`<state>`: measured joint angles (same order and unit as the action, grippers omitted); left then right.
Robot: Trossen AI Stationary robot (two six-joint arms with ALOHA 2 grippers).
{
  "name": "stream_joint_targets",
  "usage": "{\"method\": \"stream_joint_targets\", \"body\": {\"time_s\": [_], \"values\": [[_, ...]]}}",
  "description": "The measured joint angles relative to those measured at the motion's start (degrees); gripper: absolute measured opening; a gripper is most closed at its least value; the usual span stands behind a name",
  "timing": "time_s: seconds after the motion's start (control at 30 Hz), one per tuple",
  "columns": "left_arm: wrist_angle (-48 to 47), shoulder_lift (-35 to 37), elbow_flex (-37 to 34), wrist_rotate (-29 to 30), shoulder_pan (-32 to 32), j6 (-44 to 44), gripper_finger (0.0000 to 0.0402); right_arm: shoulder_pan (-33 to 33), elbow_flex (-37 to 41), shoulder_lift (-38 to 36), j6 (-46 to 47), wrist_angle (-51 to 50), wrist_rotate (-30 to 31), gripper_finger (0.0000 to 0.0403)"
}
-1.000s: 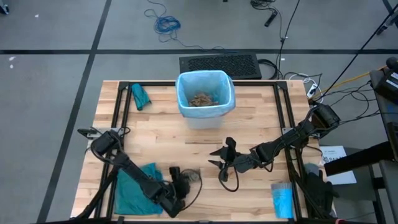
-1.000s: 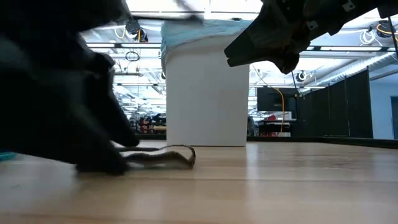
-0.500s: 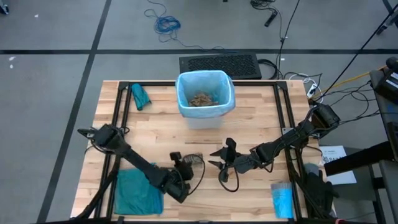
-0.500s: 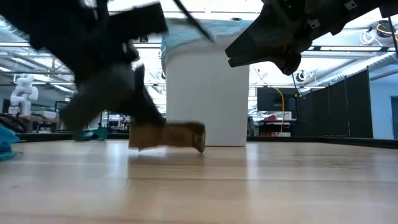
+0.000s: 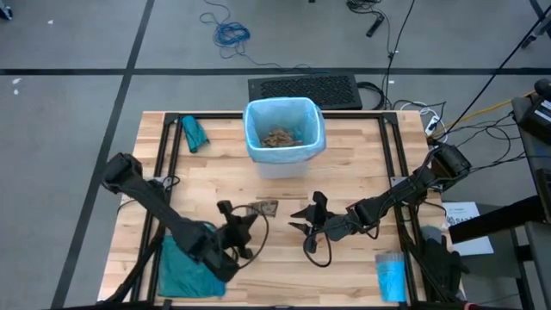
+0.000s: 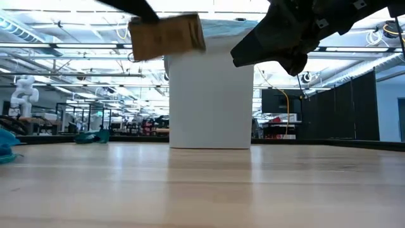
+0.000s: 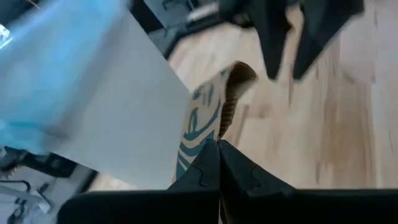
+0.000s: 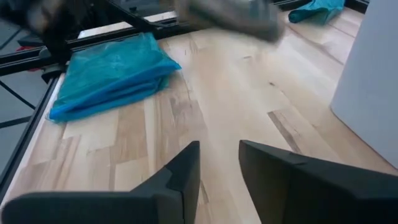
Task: Place trash/remove bag and relplace
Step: Put the brown paper napkin into the white trash bin
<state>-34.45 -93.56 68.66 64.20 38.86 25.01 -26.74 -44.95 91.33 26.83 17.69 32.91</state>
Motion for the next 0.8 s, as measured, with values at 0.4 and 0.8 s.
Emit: {"method": "stream_joint_targets", "body": {"time_s": [0.4,0.8], "values": [[14.31,14.15,0.00,8.09,-2.67,-30.06,0.0000,0.00,0.00,0.00,-0.07,-0.30,-0.22,0.0098],[38.12,22.26,0.00,-8.38,-17.90,-60.15,0.0000,0.00,0.00,0.00,-0.50,-0.28,-0.21,0.0098]]}}
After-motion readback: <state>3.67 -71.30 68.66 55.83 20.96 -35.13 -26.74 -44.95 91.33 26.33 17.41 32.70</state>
